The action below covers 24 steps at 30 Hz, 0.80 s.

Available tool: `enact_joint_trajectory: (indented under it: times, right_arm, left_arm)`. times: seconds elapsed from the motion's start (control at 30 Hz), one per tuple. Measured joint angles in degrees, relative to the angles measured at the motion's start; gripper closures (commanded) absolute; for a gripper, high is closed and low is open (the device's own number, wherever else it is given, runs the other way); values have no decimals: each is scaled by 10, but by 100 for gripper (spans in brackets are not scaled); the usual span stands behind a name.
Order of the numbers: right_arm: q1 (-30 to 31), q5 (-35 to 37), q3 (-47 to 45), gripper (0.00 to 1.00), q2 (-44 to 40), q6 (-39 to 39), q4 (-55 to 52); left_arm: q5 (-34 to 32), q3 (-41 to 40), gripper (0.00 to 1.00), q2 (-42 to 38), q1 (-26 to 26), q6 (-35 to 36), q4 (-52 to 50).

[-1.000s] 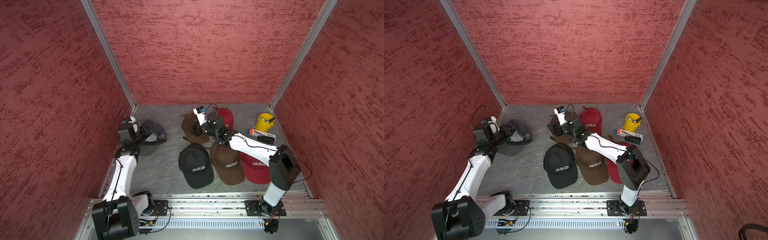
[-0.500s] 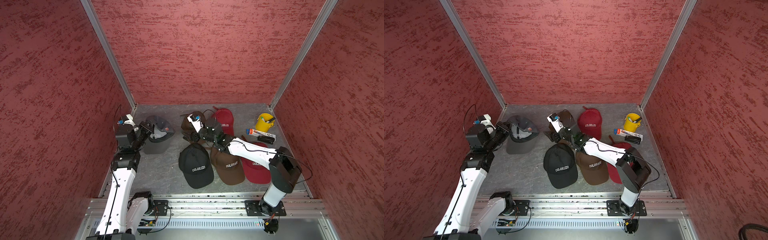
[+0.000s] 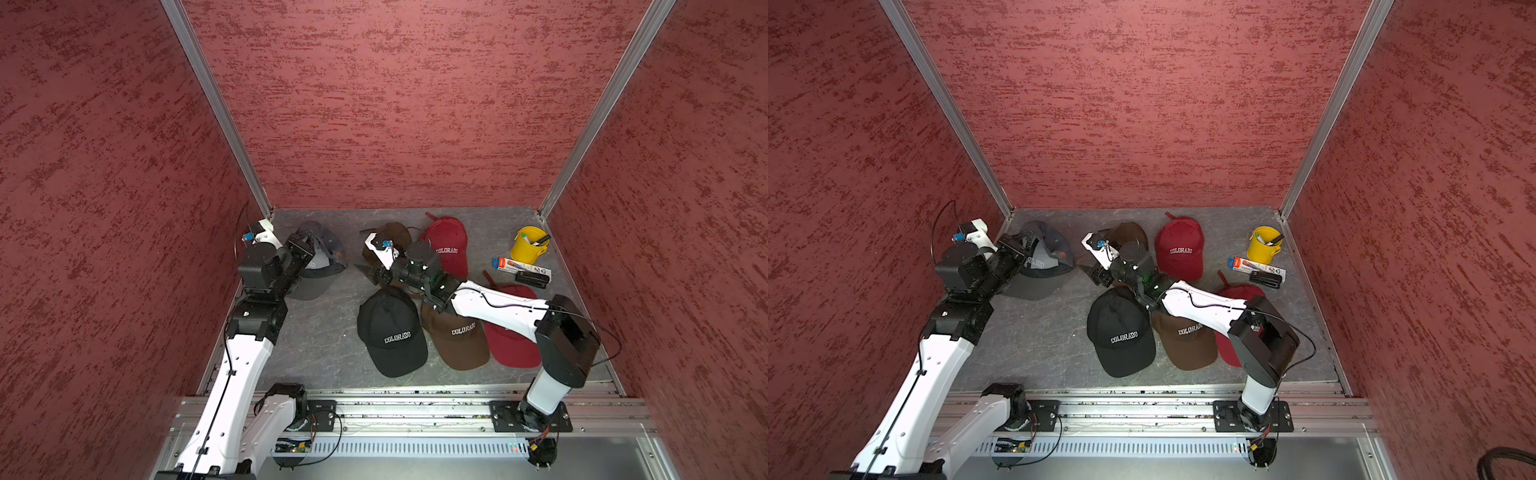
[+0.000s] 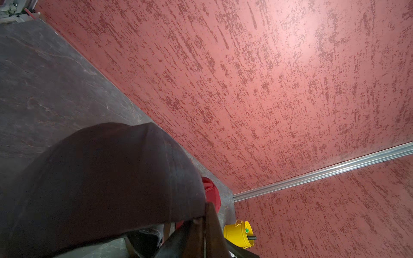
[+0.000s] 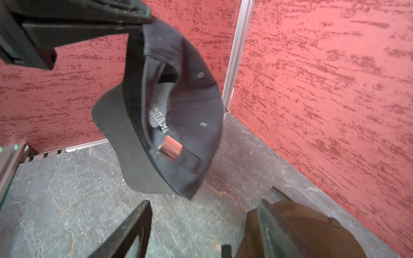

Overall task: Open the adjustable buckle of the baseball cap
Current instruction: Pick up the baseball cap from the center of the board.

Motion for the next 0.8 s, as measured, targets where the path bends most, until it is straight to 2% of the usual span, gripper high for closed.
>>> enact_joint_trajectory:
  times: [0.2,0.53,0.67,0.8]
  right_arm:
    - [14,17,0,20,28,-12,22]
    - [17,137,24,22,56,-23,73]
    - [17,154,29,26,67,-23,94]
    - [17,161,29,36,81,-17,115]
  left_arm:
    - [-17,32,100,4,-29,-2,20]
    - [-21,49,100,17,-58,-8,33]
    - [-21,49,100,20,-62,-12,38]
    - [-21,45,100,16,-64,-21,49]
